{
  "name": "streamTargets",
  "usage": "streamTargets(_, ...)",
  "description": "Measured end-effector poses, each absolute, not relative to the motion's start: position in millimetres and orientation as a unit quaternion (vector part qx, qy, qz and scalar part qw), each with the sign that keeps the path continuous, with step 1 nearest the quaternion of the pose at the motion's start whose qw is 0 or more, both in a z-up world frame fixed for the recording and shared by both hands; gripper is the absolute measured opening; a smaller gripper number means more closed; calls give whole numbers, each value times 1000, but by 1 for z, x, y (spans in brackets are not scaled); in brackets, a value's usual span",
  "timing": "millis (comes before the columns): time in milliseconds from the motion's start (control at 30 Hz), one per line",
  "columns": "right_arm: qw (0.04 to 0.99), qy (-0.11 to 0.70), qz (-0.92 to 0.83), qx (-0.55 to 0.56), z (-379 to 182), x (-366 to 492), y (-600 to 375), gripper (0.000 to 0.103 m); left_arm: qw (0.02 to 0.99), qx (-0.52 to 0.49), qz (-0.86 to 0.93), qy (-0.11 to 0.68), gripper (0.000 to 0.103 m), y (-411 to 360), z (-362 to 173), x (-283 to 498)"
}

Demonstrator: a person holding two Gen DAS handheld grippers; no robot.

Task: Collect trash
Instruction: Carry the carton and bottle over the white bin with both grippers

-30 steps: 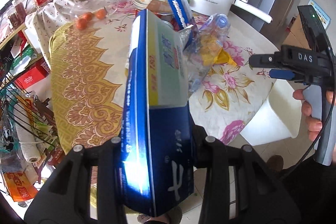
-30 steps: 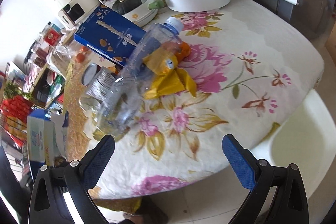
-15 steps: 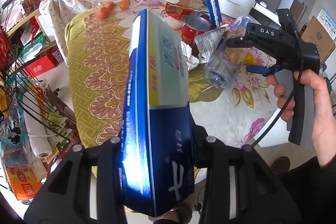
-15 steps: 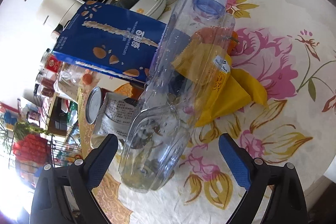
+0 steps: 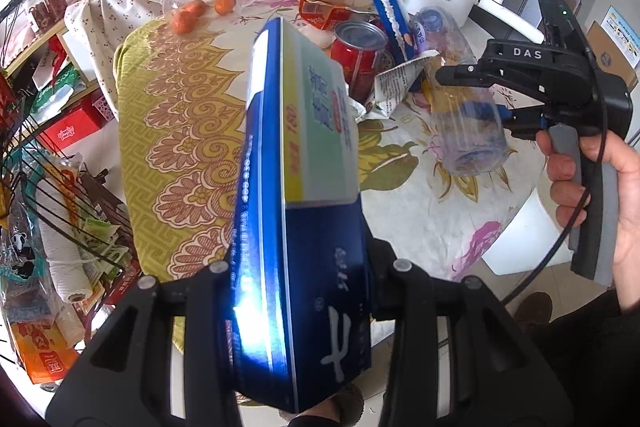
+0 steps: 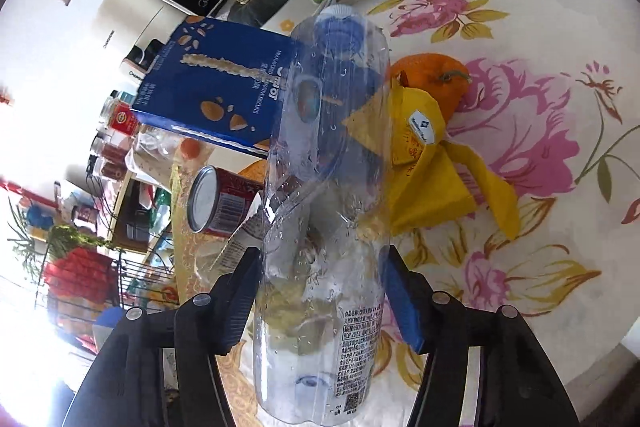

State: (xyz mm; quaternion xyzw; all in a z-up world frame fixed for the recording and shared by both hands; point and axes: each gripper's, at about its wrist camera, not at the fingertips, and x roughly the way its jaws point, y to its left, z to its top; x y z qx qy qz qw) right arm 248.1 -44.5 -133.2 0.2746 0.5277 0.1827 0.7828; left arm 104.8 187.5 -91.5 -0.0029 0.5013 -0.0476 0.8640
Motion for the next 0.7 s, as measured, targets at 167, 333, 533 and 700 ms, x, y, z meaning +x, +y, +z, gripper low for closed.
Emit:
streamTargets(167,780,524,204,275,-116,233,-67,60,863,-6,-68,501,42,169,-88,108)
streamTargets(333,782,515,215,278,-99,219,-95,60,861,11,-83,502,42,144,-87,112)
streamTargets(533,794,499,212,275,-81,209,-130,59,857,25,-97,506,42,116,-89,119)
streamTargets(700,802,486,206,281,-69,204,-160,59,852,31,-109,511,42,91,-90,126)
